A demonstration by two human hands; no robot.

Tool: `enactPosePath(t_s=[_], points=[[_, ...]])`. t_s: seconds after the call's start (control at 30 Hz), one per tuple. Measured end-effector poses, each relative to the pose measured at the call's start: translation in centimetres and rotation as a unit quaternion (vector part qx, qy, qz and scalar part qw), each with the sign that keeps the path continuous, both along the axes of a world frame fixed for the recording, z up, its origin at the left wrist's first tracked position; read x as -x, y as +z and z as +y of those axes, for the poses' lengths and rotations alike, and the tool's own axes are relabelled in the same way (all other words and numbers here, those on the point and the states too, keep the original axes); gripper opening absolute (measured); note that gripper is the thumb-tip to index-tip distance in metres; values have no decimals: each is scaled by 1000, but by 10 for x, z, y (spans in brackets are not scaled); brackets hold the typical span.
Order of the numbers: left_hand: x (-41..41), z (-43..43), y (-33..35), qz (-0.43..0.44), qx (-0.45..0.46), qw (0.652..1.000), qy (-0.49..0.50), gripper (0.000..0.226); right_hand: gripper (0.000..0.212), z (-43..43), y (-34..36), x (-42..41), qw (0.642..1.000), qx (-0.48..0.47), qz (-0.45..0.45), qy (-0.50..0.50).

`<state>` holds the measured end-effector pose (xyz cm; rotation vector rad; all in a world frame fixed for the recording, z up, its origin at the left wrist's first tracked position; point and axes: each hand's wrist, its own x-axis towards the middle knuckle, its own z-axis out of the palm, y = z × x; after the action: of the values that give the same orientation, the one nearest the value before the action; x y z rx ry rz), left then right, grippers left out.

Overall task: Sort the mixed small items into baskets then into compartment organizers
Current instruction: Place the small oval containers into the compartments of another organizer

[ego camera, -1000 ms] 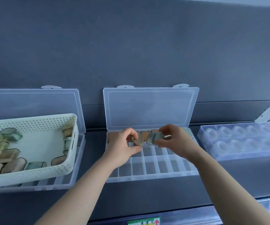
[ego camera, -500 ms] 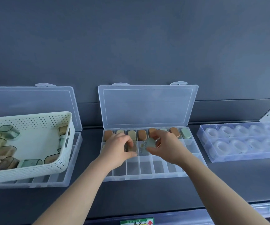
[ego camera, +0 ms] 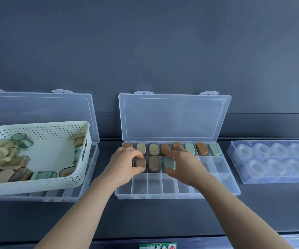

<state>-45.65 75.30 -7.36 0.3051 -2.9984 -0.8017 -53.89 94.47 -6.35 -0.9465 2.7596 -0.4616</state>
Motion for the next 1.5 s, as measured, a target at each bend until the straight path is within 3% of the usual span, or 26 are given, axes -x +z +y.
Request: enactPosePath(t_s=[0.17, 0.3, 0.5, 0.73, 0.87, 1.07, 1.13, 1.27, 1.33, 1.43, 1.5], points=[[-4, -4, 2, 9, -12, 1000, -9, 42, 41, 1, -2, -1, 1000, 12, 3, -7], [-21, -13, 25, 63, -24, 998, -4, 39, 37, -13, 10, -6, 997, 70, 38, -8], [-76, -89, 75, 129, -27, 989, 67, 28, 40, -79, 49, -29, 986, 156, 19, 64], [-129, -245, 73, 40, 103, 977, 183, 39, 38, -195, 66, -57, 971, 194, -40, 137], [-142, -299, 65, -48, 174, 971, 155, 52, 39, -262, 66, -73, 967, 177, -76, 166], [-137, -321, 65, -44, 208, 974, 81, 57, 37, -335, 58, -87, 967, 153, -95, 177], [-139, -326, 63, -22, 180, 981, 72, 52, 36, -352, 52, -89, 971, 135, -91, 174], [-158, -338, 64, 60, 42, 989, 128, 39, 38, -384, 35, -93, 980, 90, -70, 162], [-168, -340, 68, 116, -66, 977, 167, 31, 36, -395, 30, -98, 985, 70, -46, 150], [-178, -340, 69, 160, -182, 949, 201, 28, 10, -405, 27, -105, 988, 53, -34, 143], [-182, -338, 67, 167, -197, 943, 208, 30, 23, -406, 27, -107, 986, 57, -52, 148]])
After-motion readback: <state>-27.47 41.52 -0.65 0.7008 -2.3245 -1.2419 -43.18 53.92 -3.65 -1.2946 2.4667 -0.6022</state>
